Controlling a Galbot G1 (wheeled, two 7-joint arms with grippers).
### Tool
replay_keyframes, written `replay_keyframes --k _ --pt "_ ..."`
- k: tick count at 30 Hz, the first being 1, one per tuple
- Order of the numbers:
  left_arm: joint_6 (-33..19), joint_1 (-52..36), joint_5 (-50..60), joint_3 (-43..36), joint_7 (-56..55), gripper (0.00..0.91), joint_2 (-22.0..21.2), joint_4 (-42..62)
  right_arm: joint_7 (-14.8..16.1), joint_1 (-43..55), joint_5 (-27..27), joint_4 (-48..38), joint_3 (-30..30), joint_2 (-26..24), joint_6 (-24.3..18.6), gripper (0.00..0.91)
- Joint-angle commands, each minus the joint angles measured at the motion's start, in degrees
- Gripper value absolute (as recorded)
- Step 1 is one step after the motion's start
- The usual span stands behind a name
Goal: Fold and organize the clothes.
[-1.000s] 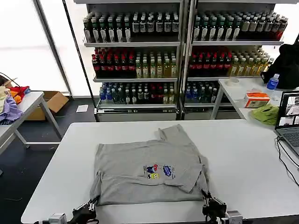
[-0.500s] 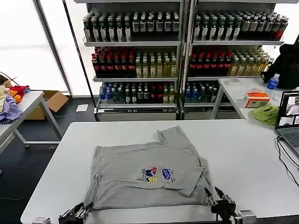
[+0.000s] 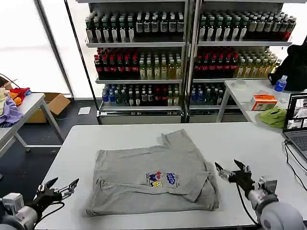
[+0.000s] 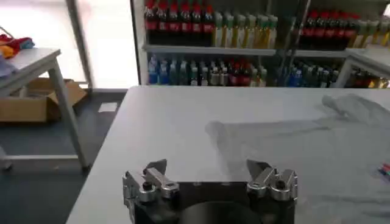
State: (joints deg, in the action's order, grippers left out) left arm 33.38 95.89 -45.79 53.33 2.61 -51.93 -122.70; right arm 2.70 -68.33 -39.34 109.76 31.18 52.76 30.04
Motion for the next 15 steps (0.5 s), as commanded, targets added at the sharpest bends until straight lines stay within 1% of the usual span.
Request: replay_keyframes --k 1,2,4,7,11,15 --pt "-0.2 -21.1 -2.4 -14.2 4.4 0.907 8.7 13.6 9.1 25.9 3.8 -19.8 -13.9 -0.2 3.1 0.907" --pt "-0.3 -22.9 -2.1 -16.3 4.7 0.907 8.7 15.3 9.2 26.7 4.3 -21.0 -14.5 0.5 3.1 0.907" --pt "-0.3 -25.8 -1.3 -19.4 5.0 0.907 8.2 18.0 9.6 29.7 4.8 -25.9 -17.0 2.0 3.1 0.907" --pt "-0.3 -28.6 -0.2 -21.8 5.7 0.907 6.9 21.6 9.4 32.8 6.0 -29.9 -19.3 4.1 3.1 0.907" --pt "-0.3 -32.6 0.8 -25.9 5.8 0.907 5.4 25.5 9.5 36.5 5.9 -32.9 -23.2 6.2 3.1 0.907" --pt "-0.3 -36.2 0.9 -29.2 5.3 0.907 4.0 27.8 9.7 42.3 5.8 -39.4 -28.1 8.6 3.0 0.907"
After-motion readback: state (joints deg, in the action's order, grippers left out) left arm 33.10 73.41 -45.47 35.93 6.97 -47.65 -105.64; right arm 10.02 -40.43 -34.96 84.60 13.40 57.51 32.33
